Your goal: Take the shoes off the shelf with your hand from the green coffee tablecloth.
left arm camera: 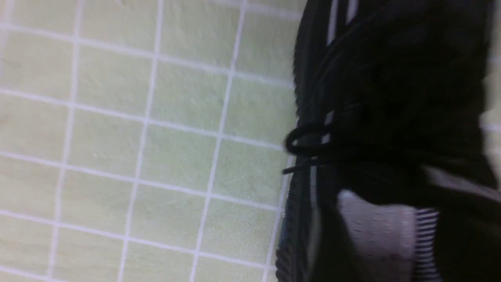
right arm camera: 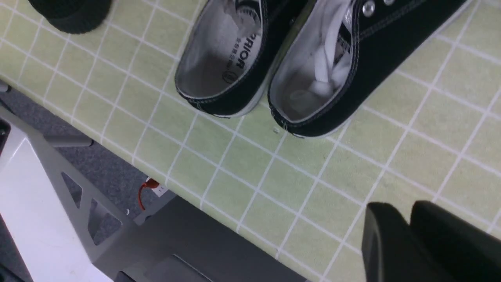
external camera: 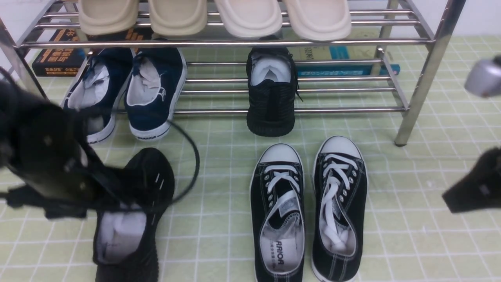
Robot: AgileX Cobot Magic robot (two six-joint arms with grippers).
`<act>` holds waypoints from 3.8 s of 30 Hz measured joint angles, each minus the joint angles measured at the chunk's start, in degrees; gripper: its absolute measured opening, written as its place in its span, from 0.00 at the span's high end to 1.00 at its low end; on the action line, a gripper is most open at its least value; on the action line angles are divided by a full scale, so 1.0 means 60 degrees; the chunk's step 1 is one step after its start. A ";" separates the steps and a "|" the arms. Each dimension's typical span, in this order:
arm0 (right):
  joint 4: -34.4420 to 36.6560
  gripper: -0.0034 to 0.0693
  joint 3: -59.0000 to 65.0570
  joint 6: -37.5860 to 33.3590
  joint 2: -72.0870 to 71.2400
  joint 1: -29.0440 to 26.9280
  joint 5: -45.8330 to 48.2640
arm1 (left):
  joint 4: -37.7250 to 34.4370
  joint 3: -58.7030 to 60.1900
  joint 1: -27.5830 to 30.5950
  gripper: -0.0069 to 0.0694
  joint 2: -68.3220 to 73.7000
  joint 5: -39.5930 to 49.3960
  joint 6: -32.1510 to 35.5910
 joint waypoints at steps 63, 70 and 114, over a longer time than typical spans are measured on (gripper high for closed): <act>-0.7532 0.93 -1.0781 0.4661 1.0632 0.4327 -0.0864 | -0.1940 -0.1831 0.3985 0.88 -0.0883 0.3286 0.4096; -0.6253 0.93 -1.0923 0.4134 0.9497 0.4964 0.0241 | -0.1940 -0.1831 0.3985 0.88 -0.0883 0.3286 0.4096; -0.8040 0.93 -0.6960 1.0705 0.8505 0.8127 -0.1019 | -0.1830 -0.1831 0.3985 0.84 -0.0883 0.3233 0.4104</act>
